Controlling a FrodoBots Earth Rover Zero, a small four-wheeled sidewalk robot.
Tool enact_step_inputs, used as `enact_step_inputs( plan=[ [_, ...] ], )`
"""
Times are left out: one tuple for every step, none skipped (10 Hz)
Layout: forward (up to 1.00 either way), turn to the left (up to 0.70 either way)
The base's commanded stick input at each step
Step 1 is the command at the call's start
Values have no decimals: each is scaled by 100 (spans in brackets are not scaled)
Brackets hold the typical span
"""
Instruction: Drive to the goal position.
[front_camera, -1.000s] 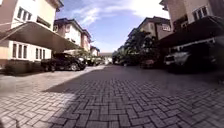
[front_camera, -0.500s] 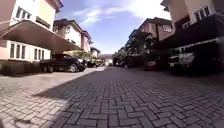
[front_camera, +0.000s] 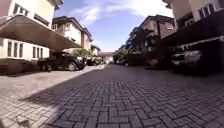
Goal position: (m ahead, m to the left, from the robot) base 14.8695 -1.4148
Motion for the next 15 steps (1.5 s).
enact_step_inputs(
  plan=[
    [69, 3],
    [69, 3],
    [69, 3],
    [69, 3],
    [69, 3],
    [69, 3],
    [69, 3],
    [69, 3],
    [69, 3],
    [69, 3],
    [69, 3],
    [69, 3],
    [69, 3],
    [69, 3],
    [69, 3]
  ],
)
